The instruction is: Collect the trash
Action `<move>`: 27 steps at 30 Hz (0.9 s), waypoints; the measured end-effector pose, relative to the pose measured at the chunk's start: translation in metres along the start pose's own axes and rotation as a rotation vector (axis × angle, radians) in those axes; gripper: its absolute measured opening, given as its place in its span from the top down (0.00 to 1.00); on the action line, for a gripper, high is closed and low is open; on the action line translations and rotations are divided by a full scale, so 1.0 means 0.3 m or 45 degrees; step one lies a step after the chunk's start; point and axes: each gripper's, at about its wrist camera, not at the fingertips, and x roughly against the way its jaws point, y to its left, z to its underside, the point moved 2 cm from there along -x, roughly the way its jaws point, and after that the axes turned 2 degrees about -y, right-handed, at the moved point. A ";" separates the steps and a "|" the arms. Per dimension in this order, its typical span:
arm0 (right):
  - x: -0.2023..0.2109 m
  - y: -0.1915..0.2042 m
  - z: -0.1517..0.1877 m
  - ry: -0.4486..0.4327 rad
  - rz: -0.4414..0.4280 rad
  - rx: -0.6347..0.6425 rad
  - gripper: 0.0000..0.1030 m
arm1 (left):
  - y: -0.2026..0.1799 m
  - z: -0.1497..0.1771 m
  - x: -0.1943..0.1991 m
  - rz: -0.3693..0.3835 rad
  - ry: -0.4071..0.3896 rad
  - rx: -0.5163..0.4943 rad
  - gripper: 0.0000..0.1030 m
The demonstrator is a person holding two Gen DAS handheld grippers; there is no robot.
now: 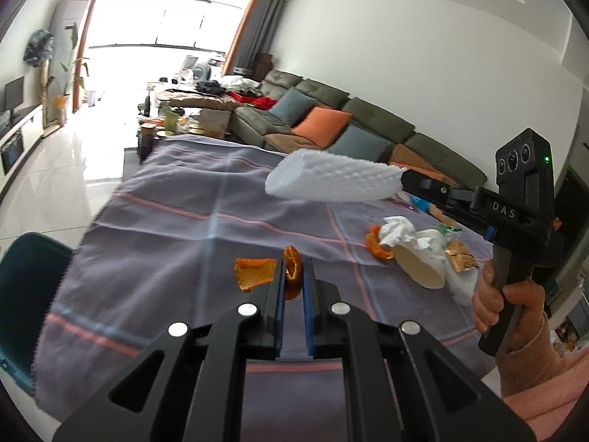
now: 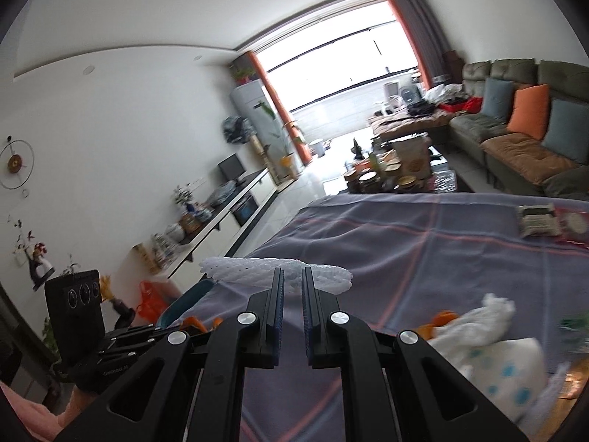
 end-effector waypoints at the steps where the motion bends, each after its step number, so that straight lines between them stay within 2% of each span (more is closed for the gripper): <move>1: -0.019 0.016 0.002 0.013 -0.021 0.003 0.91 | 0.015 0.000 0.013 -0.009 -0.006 0.006 0.90; 10: -0.158 0.129 0.011 0.091 -0.141 0.035 0.91 | 0.138 -0.006 0.128 -0.127 -0.078 0.054 0.90; 27: -0.367 0.344 0.011 0.195 -0.289 0.114 0.91 | 0.371 -0.015 0.298 -0.337 -0.178 0.161 0.90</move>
